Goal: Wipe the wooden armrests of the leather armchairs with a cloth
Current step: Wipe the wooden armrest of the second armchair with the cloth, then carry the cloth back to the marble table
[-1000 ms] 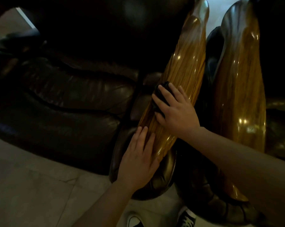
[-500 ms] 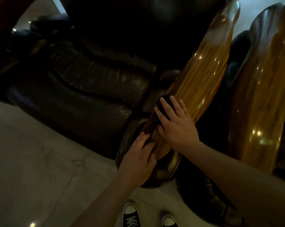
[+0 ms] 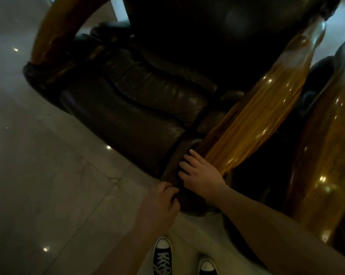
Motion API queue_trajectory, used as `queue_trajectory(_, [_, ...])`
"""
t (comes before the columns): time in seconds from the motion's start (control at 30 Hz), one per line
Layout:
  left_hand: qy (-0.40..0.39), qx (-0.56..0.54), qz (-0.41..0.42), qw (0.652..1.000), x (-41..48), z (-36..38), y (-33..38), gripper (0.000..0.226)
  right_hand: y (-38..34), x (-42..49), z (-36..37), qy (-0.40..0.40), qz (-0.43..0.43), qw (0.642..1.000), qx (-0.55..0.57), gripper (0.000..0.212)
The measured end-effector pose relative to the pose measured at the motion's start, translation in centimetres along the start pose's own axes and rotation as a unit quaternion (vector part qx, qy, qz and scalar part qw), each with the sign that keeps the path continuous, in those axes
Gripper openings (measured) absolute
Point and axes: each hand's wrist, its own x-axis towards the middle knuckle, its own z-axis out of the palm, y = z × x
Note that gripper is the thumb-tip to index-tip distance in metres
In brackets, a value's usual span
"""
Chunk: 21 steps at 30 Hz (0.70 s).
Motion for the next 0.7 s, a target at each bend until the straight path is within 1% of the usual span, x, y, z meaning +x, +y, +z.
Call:
queue_trajectory(0.07, [0.002,-0.005,-0.011,1.000,-1.4,-0.4,-0.2,0.041,-0.5,1.0,-0.7,-0.021,-0.037,0.999,-0.001,0.026])
queue_trajectory(0.17, [0.014,-0.013,-0.018,1.000,-3.1,-1.2,-0.5,0.040,-0.6,2.3,-3.1,-0.042,-0.044,0.998,0.010,0.030])
queue_trajectory(0.27, [0.028,0.005,-0.046,0.999,-4.7,-2.7,-0.4,0.044,-0.9,1.7,-5.8,-0.039,-0.001,0.998,0.046,0.034])
queue_trajectory(0.37, [0.046,0.084,-0.078,0.992,-6.3,-4.9,0.5,0.053,-1.7,-0.2,-9.2,-0.042,0.044,0.995,0.085,0.033])
queue_trajectory(0.5, [0.082,0.117,-0.122,0.982,-9.0,-8.4,2.7,0.063,-2.8,-2.1,-14.5,-0.043,0.106,0.980,0.165,0.027])
queue_trajectory(0.6, [0.092,0.118,-0.129,0.980,-11.4,-10.2,4.4,0.064,-3.7,-3.3,-17.7,-0.026,0.117,0.977,0.178,0.022])
queue_trajectory(0.7, [0.090,0.107,-0.147,0.979,-14.3,-11.1,5.9,0.066,-5.0,-4.6,-20.8,-0.028,0.103,0.977,0.185,0.022])
